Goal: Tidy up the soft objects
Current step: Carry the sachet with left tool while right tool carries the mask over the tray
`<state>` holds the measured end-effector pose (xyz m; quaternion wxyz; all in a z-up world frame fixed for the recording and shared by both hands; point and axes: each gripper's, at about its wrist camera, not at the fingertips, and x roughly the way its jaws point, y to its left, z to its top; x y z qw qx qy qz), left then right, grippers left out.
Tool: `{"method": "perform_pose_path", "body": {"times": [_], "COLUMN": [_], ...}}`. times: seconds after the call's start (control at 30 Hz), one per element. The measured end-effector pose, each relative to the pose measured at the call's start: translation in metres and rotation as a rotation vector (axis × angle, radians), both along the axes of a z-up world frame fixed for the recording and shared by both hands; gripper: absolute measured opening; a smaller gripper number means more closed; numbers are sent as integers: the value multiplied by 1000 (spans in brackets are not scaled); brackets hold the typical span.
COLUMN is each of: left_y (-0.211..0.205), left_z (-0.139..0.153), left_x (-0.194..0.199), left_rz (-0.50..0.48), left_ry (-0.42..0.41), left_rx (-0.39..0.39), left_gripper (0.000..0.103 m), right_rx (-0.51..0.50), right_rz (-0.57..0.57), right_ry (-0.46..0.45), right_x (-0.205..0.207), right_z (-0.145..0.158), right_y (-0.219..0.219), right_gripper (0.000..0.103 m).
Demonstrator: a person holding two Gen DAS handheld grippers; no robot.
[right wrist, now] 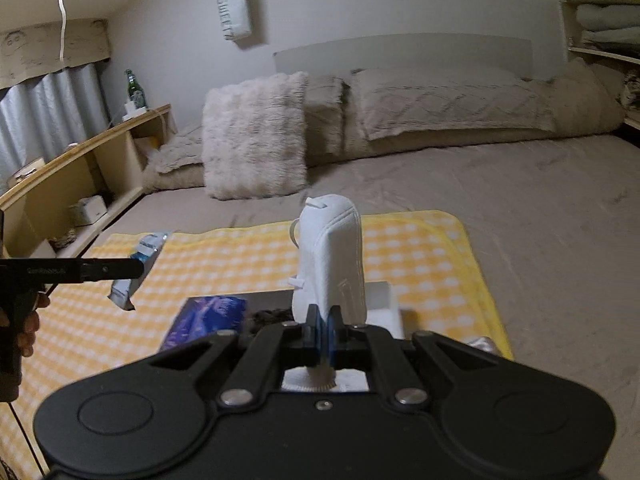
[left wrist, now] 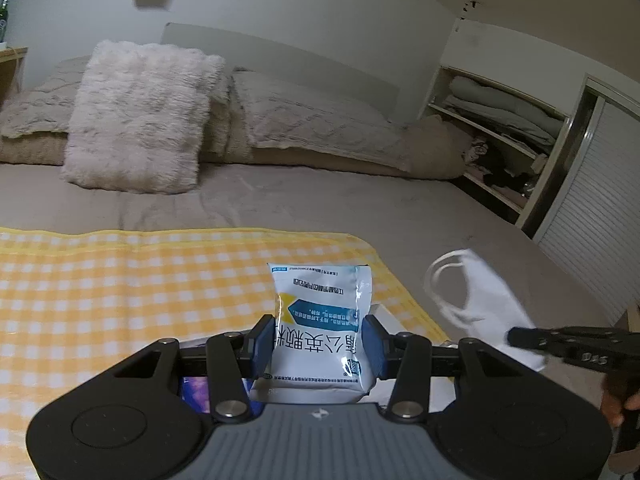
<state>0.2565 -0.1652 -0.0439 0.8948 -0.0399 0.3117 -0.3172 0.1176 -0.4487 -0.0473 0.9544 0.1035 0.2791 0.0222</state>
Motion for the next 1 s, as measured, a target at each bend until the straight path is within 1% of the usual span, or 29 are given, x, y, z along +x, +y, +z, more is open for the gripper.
{"method": "perform_pose_path", "body": {"times": [0.1, 0.3, 0.37, 0.43, 0.47, 0.5, 0.57, 0.7, 0.77, 0.87, 0.93, 0.97, 1.0], "left_y": [-13, -39, -45, -48, -51, -53, -57, -70, -80, -94, -100, -102, -104], "left_z": [-6, -26, -34, -40, -44, -46, -52, -68, -77, -87, -92, -95, -97], "left_x": [2, 1, 1, 0, 0, 0, 0, -1, -2, -5, -8, -9, -9], "left_rz": [-21, -82, -96, -106, -113, -117, -127, -148, -148, -137, -129, -121, -120], "left_ry": [16, 69, 94, 116, 130, 141, 167, 246, 299, 358, 391, 411, 427], "left_rx": [5, 37, 52, 63, 70, 74, 74, 52, 19, -59, -123, -166, -189], "left_gripper": [48, 48, 48, 48, 48, 48, 48, 48, 48, 48, 53, 63, 82], "right_rx": [16, 0, -4, -7, -13, -19, -20, 41, 99, 130, 134, 138, 143], "right_rz": [-4, 47, 61, 63, 54, 52, 53, 25, -1, -34, -51, -59, -67], "right_ry": [19, 54, 65, 76, 85, 100, 117, 123, 127, 112, 97, 89, 82], "right_x": [11, 53, 68, 80, 84, 88, 92, 87, 82, 72, 66, 64, 62], "right_z": [-13, -35, -43, -54, -59, -64, -68, -70, -69, -63, -59, -57, -55], "right_y": [-9, -2, 2, 4, 4, 4, 2, -13, -23, -34, -39, -42, -44], "right_gripper": [4, 5, 13, 42, 44, 43, 44, 45, 46, 46, 46, 46, 46]}}
